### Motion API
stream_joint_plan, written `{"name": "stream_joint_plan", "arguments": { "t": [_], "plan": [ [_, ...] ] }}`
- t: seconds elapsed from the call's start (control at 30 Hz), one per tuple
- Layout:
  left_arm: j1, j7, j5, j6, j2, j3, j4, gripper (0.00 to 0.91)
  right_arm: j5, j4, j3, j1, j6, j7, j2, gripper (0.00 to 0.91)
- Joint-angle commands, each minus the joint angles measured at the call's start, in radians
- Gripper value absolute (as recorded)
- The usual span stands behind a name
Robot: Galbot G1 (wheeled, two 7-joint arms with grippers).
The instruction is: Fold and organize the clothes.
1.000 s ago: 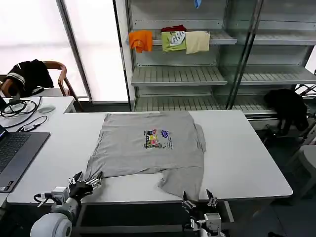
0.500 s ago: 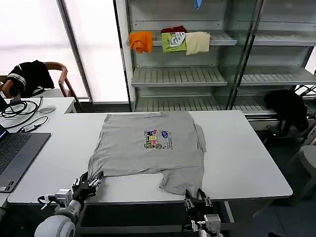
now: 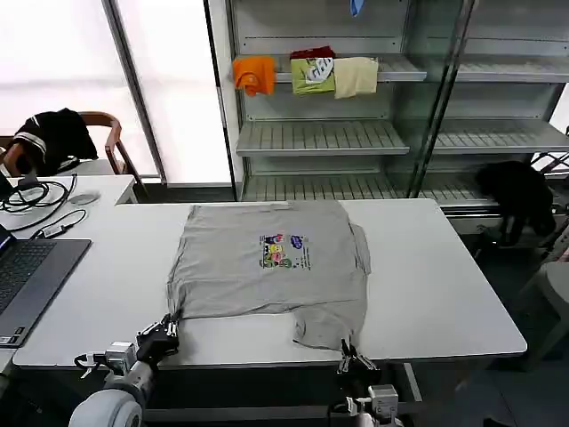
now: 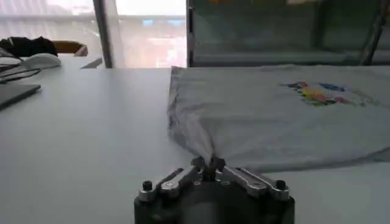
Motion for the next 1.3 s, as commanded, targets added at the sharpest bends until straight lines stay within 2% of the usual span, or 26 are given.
{"name": "stream_joint_plan", "arguments": {
  "t": [0.03, 0.23, 0.57, 0.87, 1.3],
  "plan": [
    [-0.011, 0.003, -0.009, -0.020, -0.024, -0.005, -0.050, 0.020, -0.027, 0.023, 0.012, 0.010, 0.052, -0.032, 0.003, 0.000],
    [-0.065, 0.003, -0.009, -0.045, -0.050, -0.004, -0.059, 0.020, -0.052, 0.015, 0.040, 0.074, 0.064, -0.060, 0.037, 0.000],
    [-0.201, -0.002, -0.061, -0.072, -0.027, -0.004, 0.009, 0.010, -0.058, -0.040, 0.093, 0.254, 0.045, -0.101, 0.083, 0.000],
    [-0.342, -0.010, -0.081, -0.076, -0.003, 0.032, 0.103, 0.020, -0.047, -0.125, 0.111, 0.437, 0.024, -0.130, 0.085, 0.000],
    [-0.530, -0.007, -0.080, -0.098, 0.011, 0.102, 0.368, 0.020, -0.057, -0.403, 0.112, 0.647, 0.073, -0.201, 0.115, 0.000]
  ]
}}
